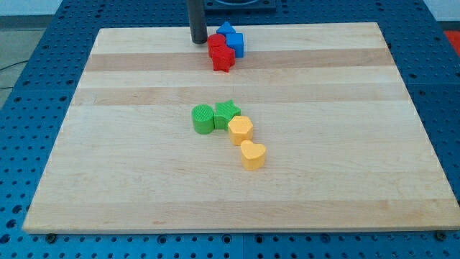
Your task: Move the red circle into the red star
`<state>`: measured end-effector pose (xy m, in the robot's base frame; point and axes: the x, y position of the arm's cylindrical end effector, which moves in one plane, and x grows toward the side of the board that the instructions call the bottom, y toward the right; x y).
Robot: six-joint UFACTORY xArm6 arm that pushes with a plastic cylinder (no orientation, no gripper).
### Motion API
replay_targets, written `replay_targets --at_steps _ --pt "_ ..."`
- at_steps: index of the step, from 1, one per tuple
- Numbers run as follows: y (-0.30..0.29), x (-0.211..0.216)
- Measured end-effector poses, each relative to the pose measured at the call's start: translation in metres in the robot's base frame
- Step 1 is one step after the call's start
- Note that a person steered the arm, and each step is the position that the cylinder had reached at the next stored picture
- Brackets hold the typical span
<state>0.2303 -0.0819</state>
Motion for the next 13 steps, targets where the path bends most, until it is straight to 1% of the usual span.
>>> replay_targets --at_steps 1,3,5,6,7,8,10,11,12,13 --pt "-0.017 -0.001" --pt "-0.024 0.005" --pt "-0.046 0.005" --pt "-0.047 0.019" --pt "-0.004 0.069" --pt "0.001 0.072" --pt "0.01 0.0" --pt "0.012 -0.014" --pt "0.012 -0.022" --pt "0.053 0.008"
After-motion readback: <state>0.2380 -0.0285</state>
